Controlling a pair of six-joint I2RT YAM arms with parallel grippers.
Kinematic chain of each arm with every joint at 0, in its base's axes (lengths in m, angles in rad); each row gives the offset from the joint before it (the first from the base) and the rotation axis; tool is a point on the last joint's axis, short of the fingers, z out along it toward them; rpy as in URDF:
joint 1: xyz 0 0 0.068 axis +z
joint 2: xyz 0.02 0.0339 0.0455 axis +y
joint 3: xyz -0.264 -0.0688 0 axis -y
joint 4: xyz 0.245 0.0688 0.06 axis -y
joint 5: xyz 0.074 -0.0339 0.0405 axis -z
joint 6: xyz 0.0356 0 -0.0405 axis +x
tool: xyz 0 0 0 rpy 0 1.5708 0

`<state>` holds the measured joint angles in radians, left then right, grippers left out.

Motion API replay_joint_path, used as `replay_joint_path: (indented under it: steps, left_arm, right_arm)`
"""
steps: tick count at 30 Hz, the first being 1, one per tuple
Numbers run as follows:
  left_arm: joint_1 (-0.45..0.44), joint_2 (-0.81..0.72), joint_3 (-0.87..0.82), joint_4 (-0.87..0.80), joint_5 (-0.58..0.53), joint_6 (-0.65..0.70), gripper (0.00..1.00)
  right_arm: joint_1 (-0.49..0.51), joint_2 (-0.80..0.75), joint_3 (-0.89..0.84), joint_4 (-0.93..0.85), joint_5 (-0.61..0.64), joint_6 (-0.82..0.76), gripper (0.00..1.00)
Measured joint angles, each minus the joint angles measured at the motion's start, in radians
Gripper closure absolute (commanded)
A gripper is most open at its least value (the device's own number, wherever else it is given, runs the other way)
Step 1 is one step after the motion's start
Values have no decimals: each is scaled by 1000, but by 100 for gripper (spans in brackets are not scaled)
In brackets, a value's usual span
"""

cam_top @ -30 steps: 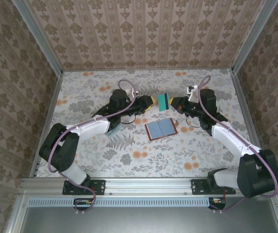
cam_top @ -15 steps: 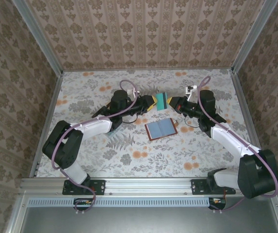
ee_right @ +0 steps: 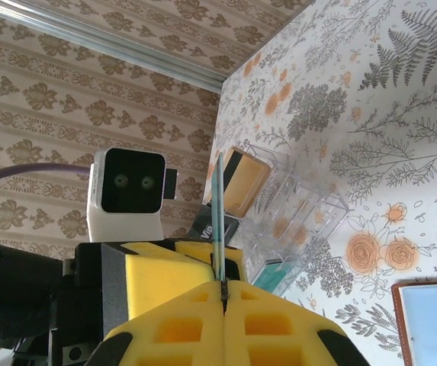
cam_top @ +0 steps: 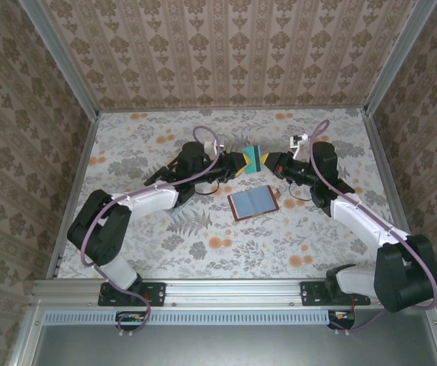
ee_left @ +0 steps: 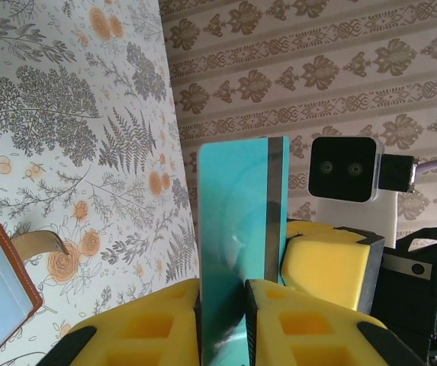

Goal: Take the credit cards out of the card holder

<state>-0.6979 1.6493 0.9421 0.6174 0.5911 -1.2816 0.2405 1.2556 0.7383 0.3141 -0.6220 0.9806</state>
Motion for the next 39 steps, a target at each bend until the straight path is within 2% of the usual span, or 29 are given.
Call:
replay_joint_path:
  steps: [12,14,16,19,20,22,23,24,25,28,29,32,35,39]
  left_arm:
    - [12,-9,-25,61,-1,-10,78]
    - [12,-9,-30,71,-1,-13,80]
    - [13,-9,-33,82,-1,-23,90]
    - [12,-14,-38,105,1,-28,94]
    - [12,-19,-39,106,2,-28,95]
    - [12,-25,-40,105,2,-27,96]
    - [12,-28,-41,105,2,-24,96]
    - [12,-32,-42,100,3,-21,96]
    - [12,-39,-43,95,3,-15,96]
    - [13,-69,-44,42,6,28,97]
    - [13,-83,-44,11,8,51,98]
    - [13,-136,-31,-153,6,163,100]
    - [13,-183,27,-389,-15,314,100]
    - [13,-249,128,-715,-96,560,100]
  right_arm:
    - [1,0,-14,14,-23,0,100]
    - [1,0,-14,20,-23,0,100]
    - [1,0,-15,22,-23,0,100]
    - [1,0,-26,21,-22,0,100]
    - [1,0,-28,21,-22,0,93]
    - [1,0,-29,27,-23,4,74]
    - [1,0,-29,26,-22,2,58]
    - [1,0,-30,22,-22,-2,36]
    - [1,0,-31,18,-22,-8,25]
    - [0,-19,-31,-27,-13,-30,6]
    - [0,-31,-31,-47,-9,-40,1]
    - [-1,-72,-31,-106,10,-87,0]
    - [-3,-104,-26,-166,30,-127,0]
    - [-6,-122,-18,-220,50,-168,0]
